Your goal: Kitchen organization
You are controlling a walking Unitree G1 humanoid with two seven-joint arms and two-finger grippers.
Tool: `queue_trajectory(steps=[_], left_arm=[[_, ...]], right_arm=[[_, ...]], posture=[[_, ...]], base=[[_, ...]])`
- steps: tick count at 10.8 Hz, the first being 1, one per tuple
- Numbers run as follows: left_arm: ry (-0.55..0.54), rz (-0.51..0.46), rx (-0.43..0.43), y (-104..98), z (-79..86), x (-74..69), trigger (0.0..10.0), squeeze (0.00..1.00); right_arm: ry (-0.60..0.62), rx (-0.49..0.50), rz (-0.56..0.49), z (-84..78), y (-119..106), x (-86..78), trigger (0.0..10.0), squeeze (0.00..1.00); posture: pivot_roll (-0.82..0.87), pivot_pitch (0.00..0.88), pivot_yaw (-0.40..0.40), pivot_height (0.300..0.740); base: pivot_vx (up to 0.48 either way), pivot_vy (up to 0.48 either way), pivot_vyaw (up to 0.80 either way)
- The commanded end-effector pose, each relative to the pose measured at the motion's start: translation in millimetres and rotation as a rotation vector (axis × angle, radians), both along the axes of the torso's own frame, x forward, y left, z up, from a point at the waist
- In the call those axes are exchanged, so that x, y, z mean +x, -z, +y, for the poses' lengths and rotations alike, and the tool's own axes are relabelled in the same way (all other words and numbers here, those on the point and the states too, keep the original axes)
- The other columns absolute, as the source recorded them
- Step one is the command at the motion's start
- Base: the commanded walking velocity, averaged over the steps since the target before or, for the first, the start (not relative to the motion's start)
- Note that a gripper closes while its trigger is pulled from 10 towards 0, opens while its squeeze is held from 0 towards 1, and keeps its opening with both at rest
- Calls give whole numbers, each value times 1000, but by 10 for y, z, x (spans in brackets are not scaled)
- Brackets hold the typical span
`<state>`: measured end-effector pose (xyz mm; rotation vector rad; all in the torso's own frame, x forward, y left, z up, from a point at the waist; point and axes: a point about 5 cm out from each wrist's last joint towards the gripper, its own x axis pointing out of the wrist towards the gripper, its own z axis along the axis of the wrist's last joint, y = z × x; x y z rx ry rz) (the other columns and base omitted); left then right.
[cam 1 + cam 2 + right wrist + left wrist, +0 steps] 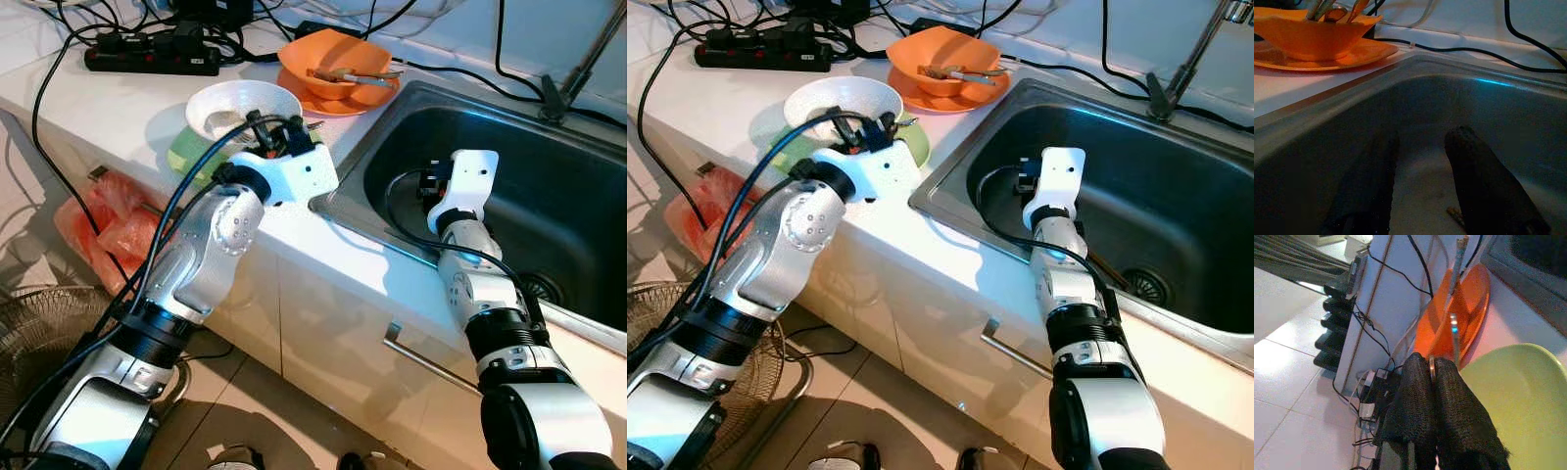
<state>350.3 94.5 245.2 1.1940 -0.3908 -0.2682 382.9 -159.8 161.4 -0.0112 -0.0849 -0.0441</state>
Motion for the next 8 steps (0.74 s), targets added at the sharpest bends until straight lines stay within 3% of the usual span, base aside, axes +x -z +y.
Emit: queue_trajectory(steps=[1, 4, 6, 8], left_arm=[[25, -49, -19, -139, -45, -19, 10000, 0], [49, -79, -58, -184, -95, -44, 10000, 0], [71, -160, -146, -342, -105, -78, 10000, 0], [84, -229, -142, -418, -120, -110, 10000, 0]], right_arm=[[-1, 11, 5, 8, 9, 3, 10000, 0], [3, 11, 0, 0, -7, 9, 10000, 0], [5, 13, -6, -4, -21, 13, 10000, 0], [4, 15, -6, -2, -14, 11, 10000, 0]], posture=[[82, 102, -53, 740], [83, 100, -53, 740], [83, 100, -53, 740], [84, 94, -53, 740]], base=[[0, 0, 0], [0, 0, 0], [0, 0, 0], [0, 0, 0]])
